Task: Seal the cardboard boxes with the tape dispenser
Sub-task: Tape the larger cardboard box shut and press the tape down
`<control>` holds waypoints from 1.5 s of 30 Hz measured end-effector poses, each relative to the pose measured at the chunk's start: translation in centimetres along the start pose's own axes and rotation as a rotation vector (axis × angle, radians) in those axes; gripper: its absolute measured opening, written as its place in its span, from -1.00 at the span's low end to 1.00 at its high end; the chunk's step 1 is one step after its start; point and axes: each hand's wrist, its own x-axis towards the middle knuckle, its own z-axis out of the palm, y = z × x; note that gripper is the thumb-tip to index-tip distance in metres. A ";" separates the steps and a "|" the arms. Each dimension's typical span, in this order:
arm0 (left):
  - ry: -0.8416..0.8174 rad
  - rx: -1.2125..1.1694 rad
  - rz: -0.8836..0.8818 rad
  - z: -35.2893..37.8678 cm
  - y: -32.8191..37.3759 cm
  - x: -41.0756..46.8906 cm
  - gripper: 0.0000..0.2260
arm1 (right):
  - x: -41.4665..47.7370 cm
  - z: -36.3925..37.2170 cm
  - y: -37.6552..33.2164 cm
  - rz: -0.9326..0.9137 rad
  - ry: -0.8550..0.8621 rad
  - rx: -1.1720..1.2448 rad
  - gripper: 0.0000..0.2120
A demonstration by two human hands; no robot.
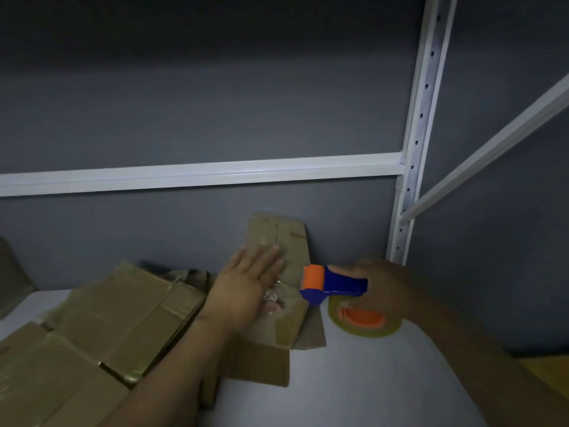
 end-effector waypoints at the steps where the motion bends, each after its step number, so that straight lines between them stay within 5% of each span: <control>1: -0.119 -0.025 0.018 0.0 0.4 0.3 -0.26 | 0.0 0.1 -0.4 -0.025 -0.017 -0.004 -0.24; 5: -0.270 -0.084 -0.093 1.3 0.0 0.0 -0.17 | 0.5 1.0 -1.2 -0.091 -0.003 -0.068 -0.23; 18: -0.222 -0.143 -0.148 2.0 -1.4 -1.5 -0.22 | -0.8 0.9 5.0 -0.099 -0.113 -0.069 -0.19; 22: -0.228 -0.150 -0.158 2.5 -1.3 -1.3 -0.20 | -2.1 2.1 2.3 -0.275 0.115 -0.314 -0.26; 27: -0.246 -0.162 -0.159 2.8 -1.3 -1.3 -0.18 | -1.3 5.1 -2.9 -0.112 0.058 -0.399 -0.43; 34: -0.284 -0.157 -0.177 1.9 -0.9 -1.3 -0.18 | -1.8 6.3 -3.9 0.186 0.021 0.072 -0.74; 41: -0.303 -0.235 -0.173 1.5 -1.1 -1.2 -0.11 | -4.5 7.6 2.6 0.600 -0.058 0.652 -0.73; 45: -0.163 -0.433 -0.185 1.0 -1.7 -0.5 -0.11 | -4.9 7.9 3.4 0.612 -0.113 0.868 -0.81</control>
